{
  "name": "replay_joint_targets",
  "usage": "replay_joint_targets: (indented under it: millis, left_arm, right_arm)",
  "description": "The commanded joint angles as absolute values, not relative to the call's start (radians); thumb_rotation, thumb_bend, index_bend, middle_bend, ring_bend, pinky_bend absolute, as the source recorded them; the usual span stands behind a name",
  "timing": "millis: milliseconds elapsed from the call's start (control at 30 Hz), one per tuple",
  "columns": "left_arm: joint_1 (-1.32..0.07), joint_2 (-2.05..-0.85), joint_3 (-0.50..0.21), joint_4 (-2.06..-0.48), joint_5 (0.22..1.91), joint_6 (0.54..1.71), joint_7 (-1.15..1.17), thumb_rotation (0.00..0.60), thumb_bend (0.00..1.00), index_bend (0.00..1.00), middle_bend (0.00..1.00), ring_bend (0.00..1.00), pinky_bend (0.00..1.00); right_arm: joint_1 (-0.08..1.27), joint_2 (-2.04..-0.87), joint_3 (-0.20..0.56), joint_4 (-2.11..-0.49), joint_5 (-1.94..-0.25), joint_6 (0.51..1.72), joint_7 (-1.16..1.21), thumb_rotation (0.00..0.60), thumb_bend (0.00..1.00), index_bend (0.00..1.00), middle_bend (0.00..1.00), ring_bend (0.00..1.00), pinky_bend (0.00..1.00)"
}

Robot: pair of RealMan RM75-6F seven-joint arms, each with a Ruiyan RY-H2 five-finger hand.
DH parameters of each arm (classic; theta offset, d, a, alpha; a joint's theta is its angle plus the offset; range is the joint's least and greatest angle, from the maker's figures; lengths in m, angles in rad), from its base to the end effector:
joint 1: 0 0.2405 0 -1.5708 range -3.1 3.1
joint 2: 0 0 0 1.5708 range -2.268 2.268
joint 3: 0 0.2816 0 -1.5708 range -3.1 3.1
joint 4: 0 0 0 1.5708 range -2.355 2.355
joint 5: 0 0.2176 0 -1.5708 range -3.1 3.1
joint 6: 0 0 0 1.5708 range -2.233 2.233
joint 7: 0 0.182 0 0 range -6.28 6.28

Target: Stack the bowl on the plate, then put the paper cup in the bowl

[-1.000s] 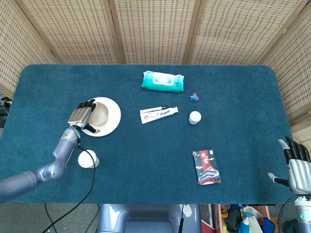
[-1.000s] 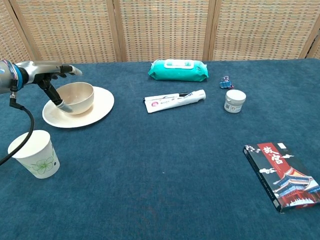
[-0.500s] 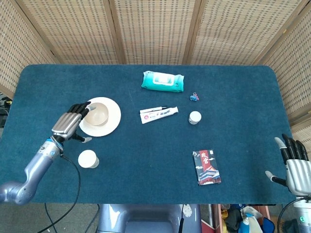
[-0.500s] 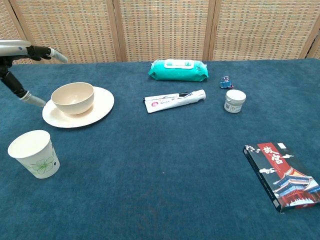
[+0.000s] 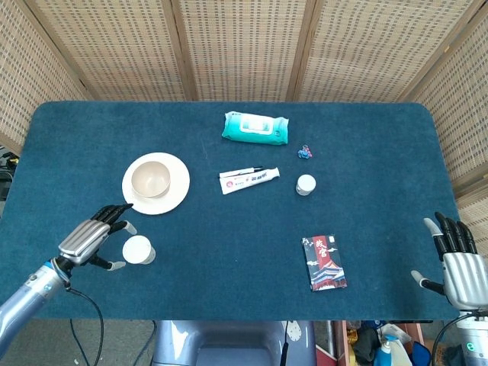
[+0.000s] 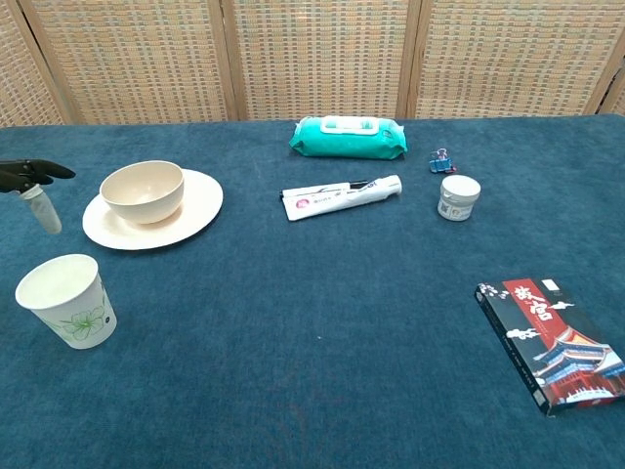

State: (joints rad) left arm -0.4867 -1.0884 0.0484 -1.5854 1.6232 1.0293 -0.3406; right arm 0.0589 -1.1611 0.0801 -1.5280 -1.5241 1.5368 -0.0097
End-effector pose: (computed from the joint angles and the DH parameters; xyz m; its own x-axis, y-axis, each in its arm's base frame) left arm -0.2754 0.3047 0.0831 0.3214 0.4419 0.8375 0.9253 -0.3347 -0.1786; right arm -0.3454 -0.2197 0.1691 0.4406 0.0716 0.8948 -0.8971 -0.0024 0.4419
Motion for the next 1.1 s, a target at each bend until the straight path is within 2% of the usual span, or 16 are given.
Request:
replay_joint_targets:
  millis: [33, 200, 633, 900, 1100]
  left_arm:
    - [-0.457, -1.1, 0.091, -1.535, 1.682, 1.084, -0.384, 0.6, 0.04, 0.39, 0.0, 0.0, 0.0]
    - [-0.449, -1.158, 0.097, -1.496, 1.677, 1.086, -0.336, 0.6, 0.07, 0.44, 0.0, 0.0, 0.0]
    - [-0.463, -1.217, 0.077, -1.483, 1.634, 1.069, -0.276, 0.6, 0.17, 0.44, 0.0, 0.0, 0.0]
    - [-0.475, -1.234, 0.06, -1.497, 1.582, 1.033, -0.203, 0.6, 0.31, 0.49, 0.0, 0.0, 0.0]
    - [-0.485, -1.233, 0.063, -1.505, 1.563, 1.006, -0.184, 0.6, 0.37, 0.51, 0.0, 0.0, 0.0]
  right_arm:
    - [0.059, -1.16, 0.081, -1.53, -1.521, 1.535, -0.008, 0.6, 0.0, 0.06, 0.0, 0.0, 0.0]
    - [0.059, -1.157, 0.081, -1.534, -1.513, 1.529, -0.002, 0.6, 0.0, 0.06, 0.0, 0.0, 0.0]
    - [0.06, -1.153, 0.079, -1.537, -1.509, 1.52, 0.006, 0.6, 0.0, 0.06, 0.0, 0.0, 0.0]
    - [0.063, -1.15, 0.081, -1.536, -1.503, 1.511, 0.022, 0.6, 0.0, 0.06, 0.0, 0.0, 0.0]
    - [0.065, -1.152, 0.081, -1.536, -1.502, 1.508, 0.022, 0.6, 0.0, 0.06, 0.0, 0.0, 0.0]
